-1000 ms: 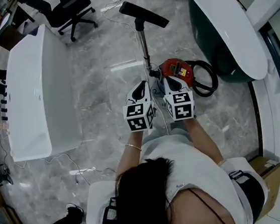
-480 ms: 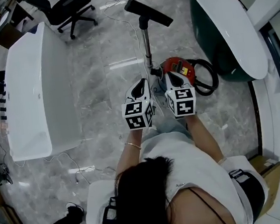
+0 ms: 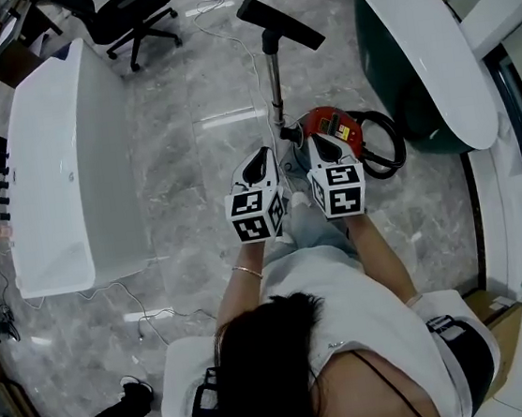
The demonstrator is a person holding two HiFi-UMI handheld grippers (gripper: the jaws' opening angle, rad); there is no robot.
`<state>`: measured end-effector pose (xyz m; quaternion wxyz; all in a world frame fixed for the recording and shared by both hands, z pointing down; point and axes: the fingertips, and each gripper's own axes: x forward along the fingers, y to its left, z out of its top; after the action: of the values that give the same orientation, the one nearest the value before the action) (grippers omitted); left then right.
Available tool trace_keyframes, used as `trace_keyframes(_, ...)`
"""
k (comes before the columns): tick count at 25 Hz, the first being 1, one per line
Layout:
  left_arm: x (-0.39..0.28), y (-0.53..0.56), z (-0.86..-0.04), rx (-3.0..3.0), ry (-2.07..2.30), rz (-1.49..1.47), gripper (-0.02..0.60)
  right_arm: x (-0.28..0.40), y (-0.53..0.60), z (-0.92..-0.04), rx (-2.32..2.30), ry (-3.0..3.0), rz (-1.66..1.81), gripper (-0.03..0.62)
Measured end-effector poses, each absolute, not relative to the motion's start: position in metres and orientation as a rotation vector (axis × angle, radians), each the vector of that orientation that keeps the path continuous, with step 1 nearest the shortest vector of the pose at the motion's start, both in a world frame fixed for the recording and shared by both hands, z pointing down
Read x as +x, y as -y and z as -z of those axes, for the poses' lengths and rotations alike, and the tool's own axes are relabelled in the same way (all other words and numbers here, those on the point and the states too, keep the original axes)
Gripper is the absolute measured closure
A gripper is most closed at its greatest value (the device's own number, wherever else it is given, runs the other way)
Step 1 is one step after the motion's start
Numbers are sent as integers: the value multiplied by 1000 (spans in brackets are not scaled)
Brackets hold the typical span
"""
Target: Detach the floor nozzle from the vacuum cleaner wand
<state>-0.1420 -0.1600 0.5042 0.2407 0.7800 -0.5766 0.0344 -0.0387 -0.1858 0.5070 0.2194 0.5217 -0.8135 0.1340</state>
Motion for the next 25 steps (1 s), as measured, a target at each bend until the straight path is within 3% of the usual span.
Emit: trace_keyframes(25, -125, 189, -512, 2121, 1606, -146, 569, -32, 218, -490, 1404, 2473, -380, 579)
